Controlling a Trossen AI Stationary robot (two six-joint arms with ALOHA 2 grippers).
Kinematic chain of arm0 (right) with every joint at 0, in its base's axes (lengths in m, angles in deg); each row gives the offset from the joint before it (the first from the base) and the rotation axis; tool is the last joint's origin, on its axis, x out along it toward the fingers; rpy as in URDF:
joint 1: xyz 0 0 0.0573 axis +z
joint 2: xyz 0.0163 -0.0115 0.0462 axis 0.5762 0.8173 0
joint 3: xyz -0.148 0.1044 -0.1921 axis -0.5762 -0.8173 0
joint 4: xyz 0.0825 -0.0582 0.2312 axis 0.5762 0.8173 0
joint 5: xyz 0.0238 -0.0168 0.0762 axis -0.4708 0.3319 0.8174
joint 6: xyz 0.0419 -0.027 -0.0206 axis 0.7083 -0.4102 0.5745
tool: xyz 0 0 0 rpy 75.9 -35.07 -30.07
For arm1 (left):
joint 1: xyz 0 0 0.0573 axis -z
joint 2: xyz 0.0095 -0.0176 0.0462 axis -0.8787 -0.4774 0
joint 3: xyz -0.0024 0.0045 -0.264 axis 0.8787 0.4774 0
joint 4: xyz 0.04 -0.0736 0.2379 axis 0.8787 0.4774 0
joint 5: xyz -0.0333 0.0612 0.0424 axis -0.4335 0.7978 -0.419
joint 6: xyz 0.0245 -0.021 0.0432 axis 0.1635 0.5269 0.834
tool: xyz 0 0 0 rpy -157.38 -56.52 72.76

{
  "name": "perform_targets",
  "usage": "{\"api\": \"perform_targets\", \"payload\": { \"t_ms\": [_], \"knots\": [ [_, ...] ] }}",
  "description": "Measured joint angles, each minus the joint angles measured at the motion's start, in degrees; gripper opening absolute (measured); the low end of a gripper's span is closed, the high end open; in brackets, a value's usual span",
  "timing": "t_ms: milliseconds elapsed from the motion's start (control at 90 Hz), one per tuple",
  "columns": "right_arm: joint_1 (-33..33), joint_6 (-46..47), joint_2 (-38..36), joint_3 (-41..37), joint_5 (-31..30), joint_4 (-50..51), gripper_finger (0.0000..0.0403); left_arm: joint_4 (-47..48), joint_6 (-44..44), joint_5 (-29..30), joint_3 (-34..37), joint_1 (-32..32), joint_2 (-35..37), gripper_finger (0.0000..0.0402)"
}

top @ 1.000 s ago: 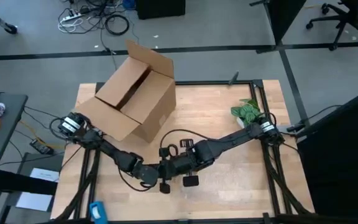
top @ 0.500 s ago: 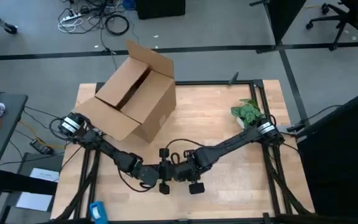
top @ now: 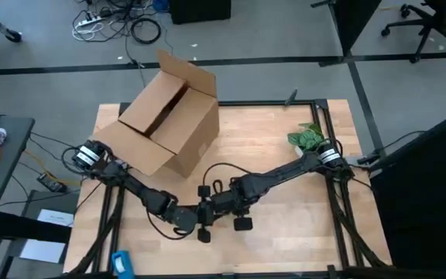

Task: Wrap mug
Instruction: Wrap the yellow mug with the bubble wrap

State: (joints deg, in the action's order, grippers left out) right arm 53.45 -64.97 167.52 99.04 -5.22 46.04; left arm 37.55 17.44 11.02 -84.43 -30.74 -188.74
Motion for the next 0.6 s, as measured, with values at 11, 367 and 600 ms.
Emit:
{"api": "perform_targets", "payload": {
  "t_ms": [11,367,600],
  "knots": [
    [0.1,0.0,0.0,0.5,-0.1,0.6,0.0020,0.0,-0.1,0.0,0.0,0.0,0.0,0.0048],
    [2.6,3.0,-0.1,10.5,-11.3,17.5,0.0020,0.5,-1.7,0.1,0.0,0.0,0.0,0.0048],
    [1.9,2.2,0.0,4.2,-9.7,9.6,0.0020,0.0,-1.7,0.1,0.0,-0.3,0.0,0.0048]
  ]
}}
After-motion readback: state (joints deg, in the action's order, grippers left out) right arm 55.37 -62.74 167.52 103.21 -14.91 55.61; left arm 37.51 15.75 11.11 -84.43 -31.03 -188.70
